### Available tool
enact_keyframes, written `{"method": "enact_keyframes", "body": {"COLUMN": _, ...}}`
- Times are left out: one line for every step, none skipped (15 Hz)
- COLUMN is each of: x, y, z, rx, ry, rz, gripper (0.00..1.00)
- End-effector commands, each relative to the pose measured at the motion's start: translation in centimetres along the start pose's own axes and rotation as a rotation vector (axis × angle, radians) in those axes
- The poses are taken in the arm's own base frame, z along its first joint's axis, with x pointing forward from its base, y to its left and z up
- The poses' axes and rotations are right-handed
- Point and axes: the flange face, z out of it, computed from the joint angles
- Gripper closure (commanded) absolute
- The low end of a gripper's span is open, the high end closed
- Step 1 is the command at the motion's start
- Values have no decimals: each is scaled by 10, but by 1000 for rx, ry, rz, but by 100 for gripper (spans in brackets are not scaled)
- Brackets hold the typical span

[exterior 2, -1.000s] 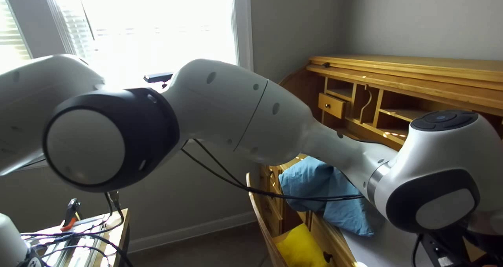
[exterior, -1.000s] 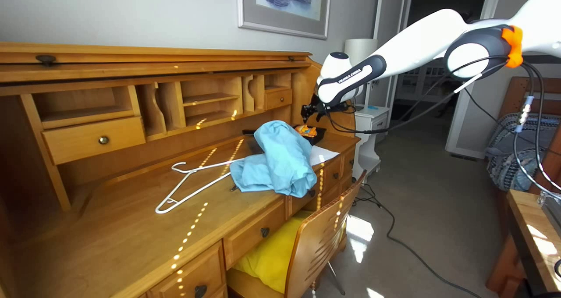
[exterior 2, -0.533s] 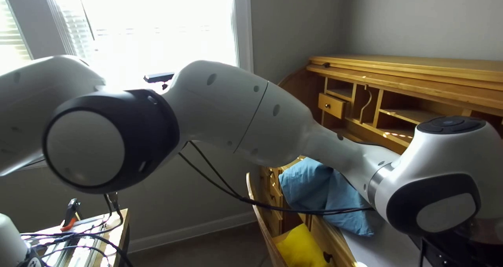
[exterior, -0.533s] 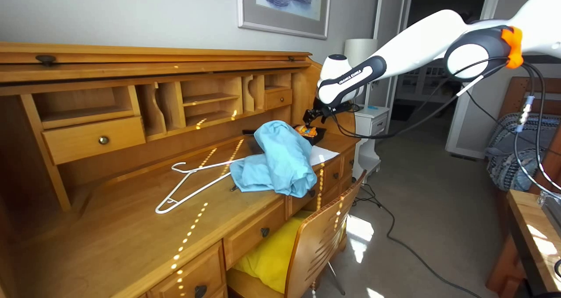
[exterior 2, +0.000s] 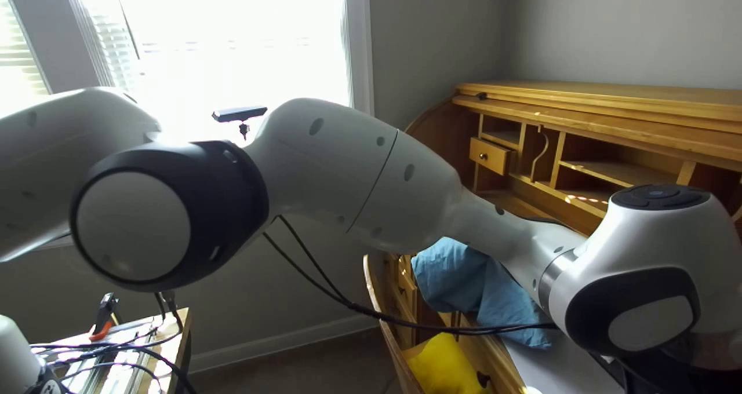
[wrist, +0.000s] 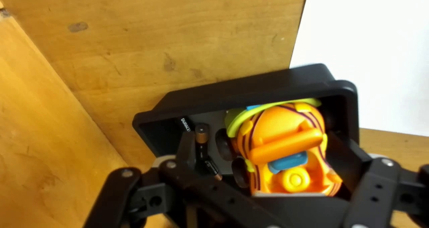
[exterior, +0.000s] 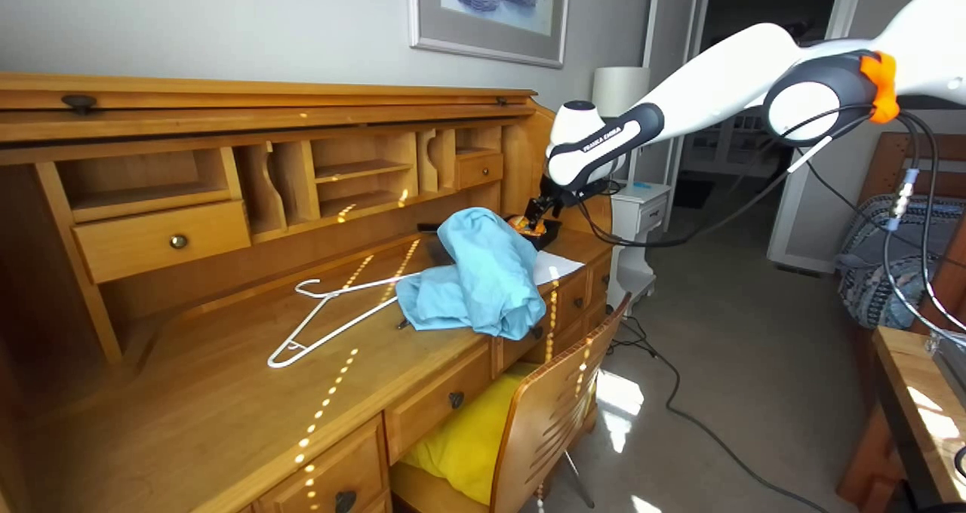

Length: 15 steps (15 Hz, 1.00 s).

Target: Remove the toy from the black tray

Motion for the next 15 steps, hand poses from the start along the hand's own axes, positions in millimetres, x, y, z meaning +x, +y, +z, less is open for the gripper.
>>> {"method": "enact_keyframes", "body": {"x": 3, "y": -7, "z": 5, "rx": 24, "ry": 3, "rz": -73, "gripper": 0}}
{"method": "enact_keyframes", "body": {"x": 3, "y": -10, "z": 7, "rx": 24, "ry": 1, "rz": -89, "gripper": 0}}
{"method": "enact_keyframes", "body": {"x": 2, "y": -11, "z": 9, "rx": 20, "ry": -2, "rz": -103, "gripper": 0}}
{"method": "enact_keyframes", "body": {"x": 1, "y": -12, "z": 10, "rx": 17, "ry": -5, "rz": -117, "gripper": 0}}
{"method": "enact_keyframes", "body": {"x": 1, "y": -13, "z": 11, "rx": 16, "ry": -6, "rz": -126, "gripper": 0}}
{"method": "enact_keyframes", "body": {"x": 1, "y": -14, "z": 11, "rx": 16, "ry": -5, "rz": -130, "gripper": 0}}
{"method": "enact_keyframes", "body": {"x": 3, "y": -13, "z": 10, "rx": 14, "ry": 2, "rz": -130, "gripper": 0}}
{"method": "enact_keyframes", "body": {"x": 4, "y": -14, "z": 8, "rx": 16, "ry": 6, "rz": -129, "gripper": 0}}
{"method": "enact_keyframes", "body": {"x": 5, "y": -13, "z": 6, "rx": 22, "ry": 12, "rz": -121, "gripper": 0}}
{"method": "enact_keyframes", "body": {"x": 7, "y": -12, "z": 4, "rx": 21, "ry": 18, "rz": -117, "gripper": 0}}
{"method": "enact_keyframes", "body": {"x": 8, "y": -11, "z": 3, "rx": 18, "ry": 21, "rz": -113, "gripper": 0}}
{"method": "enact_keyframes", "body": {"x": 8, "y": -11, "z": 2, "rx": 15, "ry": 20, "rz": -112, "gripper": 0}}
{"method": "enact_keyframes", "body": {"x": 9, "y": -10, "z": 2, "rx": 12, "ry": 18, "rz": -111, "gripper": 0}}
{"method": "enact_keyframes", "body": {"x": 8, "y": -9, "z": 3, "rx": 9, "ry": 18, "rz": -109, "gripper": 0}}
{"method": "enact_keyframes", "body": {"x": 8, "y": -8, "z": 4, "rx": 8, "ry": 14, "rz": -109, "gripper": 0}}
